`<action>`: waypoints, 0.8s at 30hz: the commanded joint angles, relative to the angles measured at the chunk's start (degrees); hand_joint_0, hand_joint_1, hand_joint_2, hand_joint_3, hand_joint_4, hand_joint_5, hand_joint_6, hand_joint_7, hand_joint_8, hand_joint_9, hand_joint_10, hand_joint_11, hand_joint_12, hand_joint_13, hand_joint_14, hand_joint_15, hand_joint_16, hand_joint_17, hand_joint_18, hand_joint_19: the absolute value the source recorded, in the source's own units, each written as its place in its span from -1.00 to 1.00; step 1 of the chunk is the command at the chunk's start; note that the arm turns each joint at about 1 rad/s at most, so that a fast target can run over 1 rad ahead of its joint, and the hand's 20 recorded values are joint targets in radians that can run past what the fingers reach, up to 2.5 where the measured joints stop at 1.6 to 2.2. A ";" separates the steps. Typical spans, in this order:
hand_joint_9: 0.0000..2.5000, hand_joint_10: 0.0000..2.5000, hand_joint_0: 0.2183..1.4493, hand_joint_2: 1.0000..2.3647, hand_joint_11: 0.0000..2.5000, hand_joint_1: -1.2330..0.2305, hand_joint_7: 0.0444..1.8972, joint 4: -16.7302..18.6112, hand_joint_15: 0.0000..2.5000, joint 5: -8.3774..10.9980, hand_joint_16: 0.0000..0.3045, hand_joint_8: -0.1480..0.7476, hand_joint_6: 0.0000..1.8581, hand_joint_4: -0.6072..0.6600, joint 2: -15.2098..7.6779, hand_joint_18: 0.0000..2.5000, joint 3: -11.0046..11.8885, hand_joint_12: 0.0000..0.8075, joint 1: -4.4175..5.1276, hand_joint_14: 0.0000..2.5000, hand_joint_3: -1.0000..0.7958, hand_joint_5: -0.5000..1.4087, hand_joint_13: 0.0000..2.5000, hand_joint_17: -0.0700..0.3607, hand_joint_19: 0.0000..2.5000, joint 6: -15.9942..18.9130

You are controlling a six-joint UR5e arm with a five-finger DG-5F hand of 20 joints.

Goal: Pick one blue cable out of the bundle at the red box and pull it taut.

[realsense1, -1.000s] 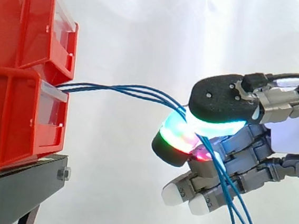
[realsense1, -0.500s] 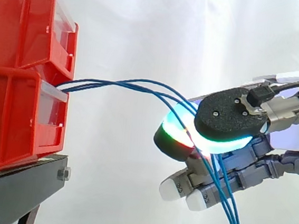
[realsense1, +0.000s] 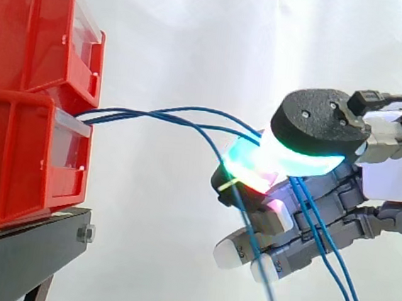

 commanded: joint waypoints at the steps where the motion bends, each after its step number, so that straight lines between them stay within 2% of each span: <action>1: -0.41 -0.99 -0.57 -1.00 0.18 -0.47 0.23 0.01 -0.80 0.00 -0.56 0.15 -0.05 0.25 -0.02 -0.57 0.04 0.15 0.00 -0.99 -0.44 -0.70 -0.61 0.03 -0.78 0.08; 9: -0.38 -0.99 -0.56 -1.00 0.17 -0.36 0.26 0.01 -0.79 0.00 -0.56 0.15 -0.07 0.26 0.06 -0.58 0.04 0.15 0.00 -0.99 -0.44 -0.67 -0.61 0.02 -0.76 0.00; 13: -0.38 -0.99 -0.42 -1.00 0.17 -0.36 0.31 -0.08 -0.79 0.00 -0.60 0.09 -0.07 0.25 -0.02 -0.59 0.04 0.09 0.00 -0.99 -0.44 -0.66 -0.61 -0.04 -0.75 0.00; 19: -0.36 -0.99 -0.36 -0.98 0.16 -0.39 0.35 -0.08 -0.79 0.00 -0.61 0.08 -0.07 0.24 -0.02 -0.58 0.39 0.07 0.00 -0.99 -0.22 -0.65 -0.60 -0.05 -0.75 0.08; 24: -0.35 -0.99 -0.36 -0.98 0.16 -0.39 0.36 -0.96 -0.79 0.00 -0.61 0.09 -0.06 0.24 -0.02 -0.58 0.65 0.08 0.09 -0.99 -0.17 -0.65 -0.58 -0.06 -0.75 0.17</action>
